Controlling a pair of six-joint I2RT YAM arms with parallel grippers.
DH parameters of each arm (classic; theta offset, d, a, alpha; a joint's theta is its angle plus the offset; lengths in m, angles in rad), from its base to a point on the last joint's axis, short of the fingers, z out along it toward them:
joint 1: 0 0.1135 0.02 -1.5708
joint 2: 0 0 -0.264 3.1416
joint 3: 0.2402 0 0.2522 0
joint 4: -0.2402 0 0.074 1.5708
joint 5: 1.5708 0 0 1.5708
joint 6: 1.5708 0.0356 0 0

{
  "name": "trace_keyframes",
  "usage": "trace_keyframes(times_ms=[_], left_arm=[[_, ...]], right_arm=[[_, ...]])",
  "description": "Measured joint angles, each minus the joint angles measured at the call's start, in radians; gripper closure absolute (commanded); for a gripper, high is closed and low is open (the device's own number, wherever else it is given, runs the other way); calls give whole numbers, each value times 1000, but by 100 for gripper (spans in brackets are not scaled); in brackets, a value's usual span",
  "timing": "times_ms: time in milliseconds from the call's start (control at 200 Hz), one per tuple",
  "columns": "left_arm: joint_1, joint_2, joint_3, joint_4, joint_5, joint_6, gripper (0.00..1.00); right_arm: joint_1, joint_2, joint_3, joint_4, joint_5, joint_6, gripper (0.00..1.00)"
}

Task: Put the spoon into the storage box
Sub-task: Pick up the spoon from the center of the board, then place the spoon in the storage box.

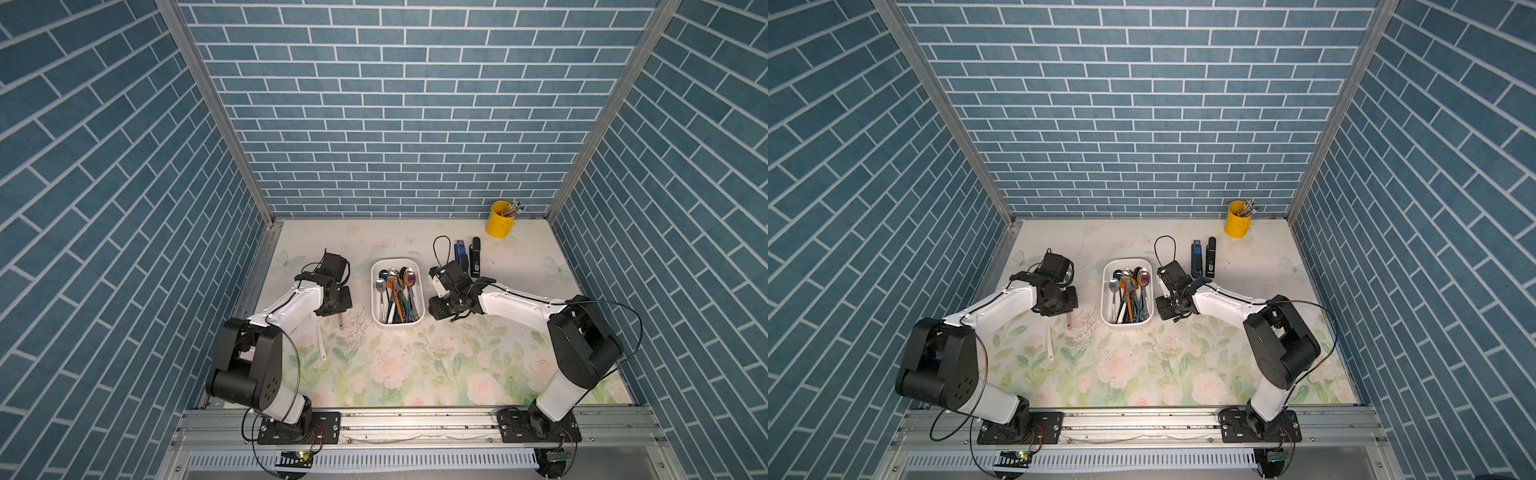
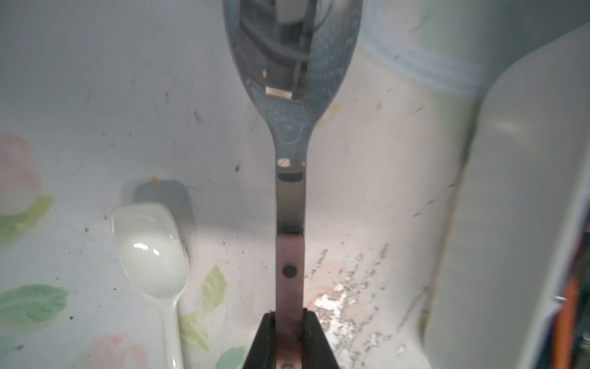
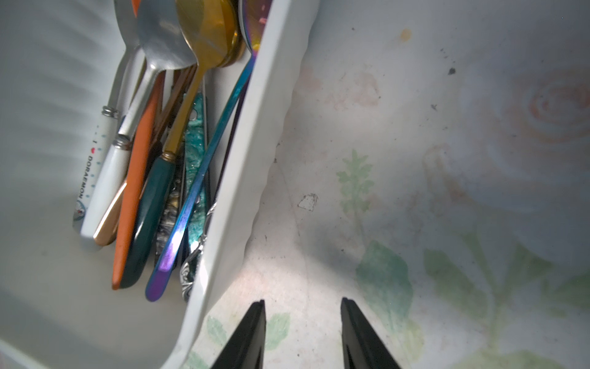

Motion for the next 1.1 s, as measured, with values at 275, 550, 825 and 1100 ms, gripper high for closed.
trace_keyframes(times_ms=[275, 550, 825, 1100], left_arm=[[-75, -21, 171, -27, 72, -6, 93], [-204, 91, 269, -31, 98, -12, 95], [-252, 245, 282, 16, 114, -15, 96], [-253, 312, 271, 51, 114, -14, 96]], right_arm=[[0, -10, 1, -7, 20, 0, 58], [0, -35, 1, -14, 42, 1, 57], [0, -48, -8, -14, 43, 1, 57], [0, -53, -34, -11, 40, 4, 57]])
